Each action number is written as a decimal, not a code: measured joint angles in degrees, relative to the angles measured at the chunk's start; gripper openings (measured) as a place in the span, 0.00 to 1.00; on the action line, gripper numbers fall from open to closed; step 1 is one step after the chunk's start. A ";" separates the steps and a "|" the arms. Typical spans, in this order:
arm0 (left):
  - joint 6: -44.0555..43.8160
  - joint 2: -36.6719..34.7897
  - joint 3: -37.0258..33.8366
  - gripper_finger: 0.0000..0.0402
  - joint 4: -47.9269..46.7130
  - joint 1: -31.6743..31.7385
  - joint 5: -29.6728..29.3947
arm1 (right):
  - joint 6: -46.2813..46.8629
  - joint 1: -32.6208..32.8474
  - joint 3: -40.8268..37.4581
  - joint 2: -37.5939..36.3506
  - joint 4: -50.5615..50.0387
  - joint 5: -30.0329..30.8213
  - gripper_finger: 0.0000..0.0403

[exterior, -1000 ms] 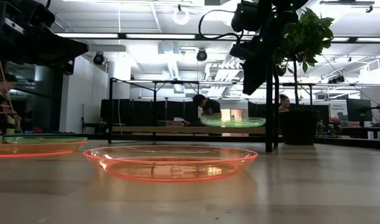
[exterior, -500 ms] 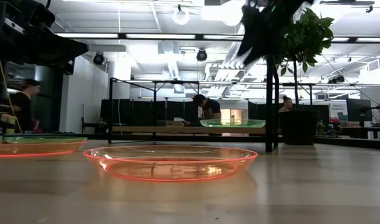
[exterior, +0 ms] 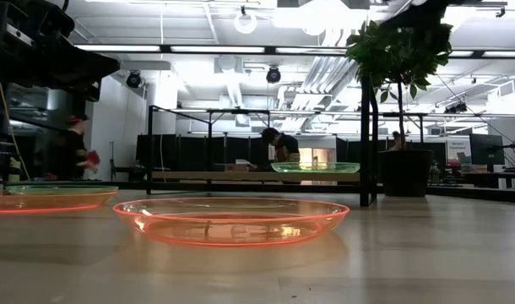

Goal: Place and stack plates onto a shelf
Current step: Put the right orange plate on top of the shelf, then stack the left orange plate on top of the orange plate on the shelf

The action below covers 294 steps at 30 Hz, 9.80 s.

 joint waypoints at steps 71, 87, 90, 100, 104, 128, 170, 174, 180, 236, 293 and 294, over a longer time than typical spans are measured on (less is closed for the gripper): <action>0.00 0.02 -0.01 0.00 -0.01 0.00 0.01 | 26.28 21.11 0.64 46.08 10.13 -14.97 0.00; 0.01 0.00 -0.02 0.00 0.00 0.00 0.01 | 48.43 30.53 -16.29 16.55 1.15 0.59 0.20; 0.01 0.02 -0.02 0.00 0.00 -0.01 -0.01 | 52.14 31.55 -21.57 15.91 6.73 1.86 0.32; 0.01 0.02 -0.01 0.00 0.00 0.02 -0.01 | 50.28 31.55 -25.26 16.45 11.63 -0.77 0.48; 0.00 0.02 -0.01 0.00 0.00 -0.01 -0.01 | 48.21 31.55 -25.26 17.89 11.58 -2.09 0.48; 0.01 0.01 -0.01 0.00 0.00 0.01 -0.01 | 54.49 31.06 -25.34 29.95 22.97 -5.05 0.03; 0.01 -0.01 -0.02 0.00 -0.02 -0.01 0.02 | -1.77 -25.49 36.54 41.54 3.84 -14.00 0.00; 0.01 0.00 -0.01 0.00 -0.02 0.01 0.01 | -5.23 -29.02 42.53 51.24 0.33 -14.76 0.00; 0.01 0.00 -0.02 0.00 -0.02 0.01 0.01 | -9.18 -31.87 49.60 63.82 -7.70 -14.75 0.00; 0.01 0.02 -0.02 0.00 0.00 0.00 -0.01 | -1.80 1.63 23.98 21.74 -17.30 10.50 0.51; 8.33 68.14 46.88 0.30 -39.87 10.15 20.65 | -4.92 13.37 -0.54 4.76 25.03 30.17 0.51; 11.20 70.15 47.03 0.32 -40.80 10.33 20.31 | -4.93 13.38 -0.54 4.76 25.01 29.81 0.51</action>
